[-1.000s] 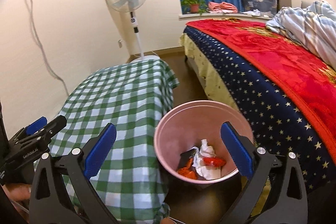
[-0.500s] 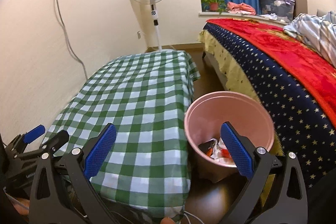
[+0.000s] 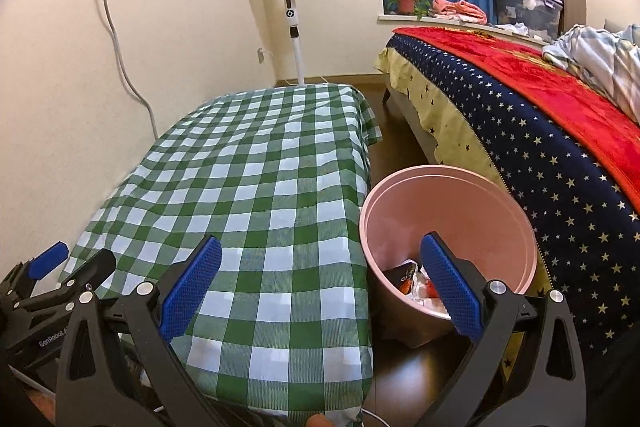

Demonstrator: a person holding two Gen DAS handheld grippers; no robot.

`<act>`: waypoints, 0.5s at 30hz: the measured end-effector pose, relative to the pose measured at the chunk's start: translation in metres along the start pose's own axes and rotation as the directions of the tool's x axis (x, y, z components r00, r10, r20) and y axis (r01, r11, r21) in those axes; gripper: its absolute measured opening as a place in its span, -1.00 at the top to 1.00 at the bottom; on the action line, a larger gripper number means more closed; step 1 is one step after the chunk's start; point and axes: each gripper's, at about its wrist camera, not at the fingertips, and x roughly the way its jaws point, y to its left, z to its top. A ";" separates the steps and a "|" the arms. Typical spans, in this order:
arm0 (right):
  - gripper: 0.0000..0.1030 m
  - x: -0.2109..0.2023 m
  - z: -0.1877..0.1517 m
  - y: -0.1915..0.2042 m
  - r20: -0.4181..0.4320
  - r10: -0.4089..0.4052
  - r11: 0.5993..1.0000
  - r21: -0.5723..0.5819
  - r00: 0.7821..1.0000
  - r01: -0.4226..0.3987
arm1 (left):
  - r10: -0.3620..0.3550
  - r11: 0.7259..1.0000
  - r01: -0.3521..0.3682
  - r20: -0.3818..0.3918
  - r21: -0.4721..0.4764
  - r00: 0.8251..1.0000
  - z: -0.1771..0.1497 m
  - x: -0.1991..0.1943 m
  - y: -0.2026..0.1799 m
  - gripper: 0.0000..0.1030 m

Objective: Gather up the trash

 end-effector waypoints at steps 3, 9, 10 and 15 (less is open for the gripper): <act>-0.90 0.000 -0.001 0.000 0.001 -0.004 1.000 -0.001 1.000 0.004 | 0.000 1.000 0.000 -0.003 0.002 1.000 -0.001 0.001 0.000 -0.85; -0.90 0.001 -0.002 0.003 0.005 -0.012 1.000 -0.012 1.000 0.012 | 0.000 1.000 0.000 0.002 0.004 1.000 -0.001 0.000 0.000 -0.85; -0.90 0.001 -0.002 0.004 0.005 -0.013 1.000 -0.013 1.000 0.013 | 0.000 1.000 0.000 0.003 0.004 1.000 -0.001 0.000 0.000 -0.85; -0.90 0.001 -0.002 0.005 0.006 -0.013 1.000 -0.015 1.000 0.013 | -0.002 1.000 0.002 0.002 0.003 1.000 -0.001 0.000 0.000 -0.85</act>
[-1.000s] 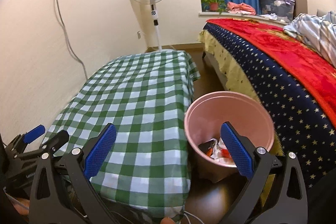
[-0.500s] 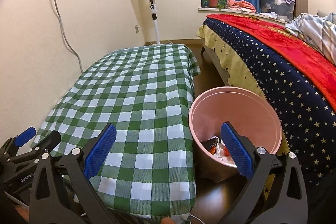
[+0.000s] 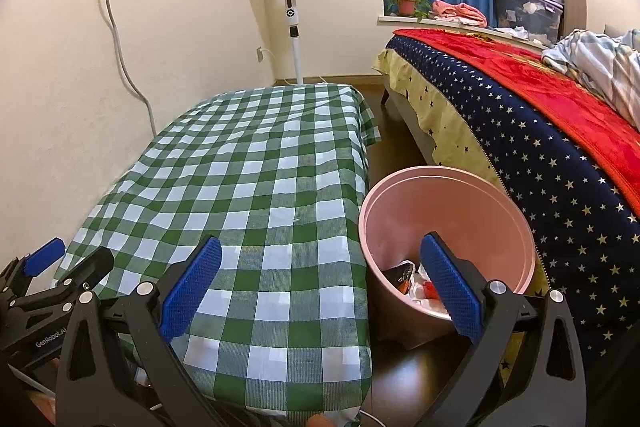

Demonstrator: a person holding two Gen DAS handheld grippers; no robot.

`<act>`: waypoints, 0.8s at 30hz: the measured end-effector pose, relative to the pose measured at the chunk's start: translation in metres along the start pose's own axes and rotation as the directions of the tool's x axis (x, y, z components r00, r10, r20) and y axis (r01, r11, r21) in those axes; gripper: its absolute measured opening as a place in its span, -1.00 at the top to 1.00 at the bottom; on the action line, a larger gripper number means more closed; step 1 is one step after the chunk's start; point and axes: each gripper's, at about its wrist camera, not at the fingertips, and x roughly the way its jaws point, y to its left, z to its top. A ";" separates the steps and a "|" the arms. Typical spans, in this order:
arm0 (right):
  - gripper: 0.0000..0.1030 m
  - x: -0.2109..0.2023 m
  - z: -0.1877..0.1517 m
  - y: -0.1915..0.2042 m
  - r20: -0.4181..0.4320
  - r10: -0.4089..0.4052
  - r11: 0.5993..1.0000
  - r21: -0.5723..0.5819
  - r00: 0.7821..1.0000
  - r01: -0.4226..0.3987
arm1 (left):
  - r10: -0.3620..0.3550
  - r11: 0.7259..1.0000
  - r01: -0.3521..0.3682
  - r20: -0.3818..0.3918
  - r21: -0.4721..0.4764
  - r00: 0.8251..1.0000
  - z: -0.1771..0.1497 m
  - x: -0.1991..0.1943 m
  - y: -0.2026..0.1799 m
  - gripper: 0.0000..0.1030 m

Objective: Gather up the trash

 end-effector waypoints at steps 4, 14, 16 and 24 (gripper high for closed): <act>-0.90 0.000 0.000 0.000 0.001 0.000 1.000 0.000 1.000 0.000 | 0.001 1.000 -0.001 0.000 0.000 1.000 0.000 0.000 0.000 -0.85; -0.90 0.000 0.000 0.001 0.003 0.000 1.000 -0.001 1.000 0.000 | -0.002 1.000 0.002 0.000 0.003 1.000 0.000 0.000 -0.001 -0.85; -0.90 0.000 0.000 0.001 0.002 0.000 1.000 -0.001 1.000 0.000 | -0.002 1.000 0.002 -0.001 0.003 1.000 0.000 0.000 -0.002 -0.85; -0.90 0.000 0.000 0.001 0.004 -0.001 1.000 -0.001 1.000 0.001 | -0.003 1.000 0.003 -0.002 0.004 1.000 -0.001 -0.001 -0.002 -0.85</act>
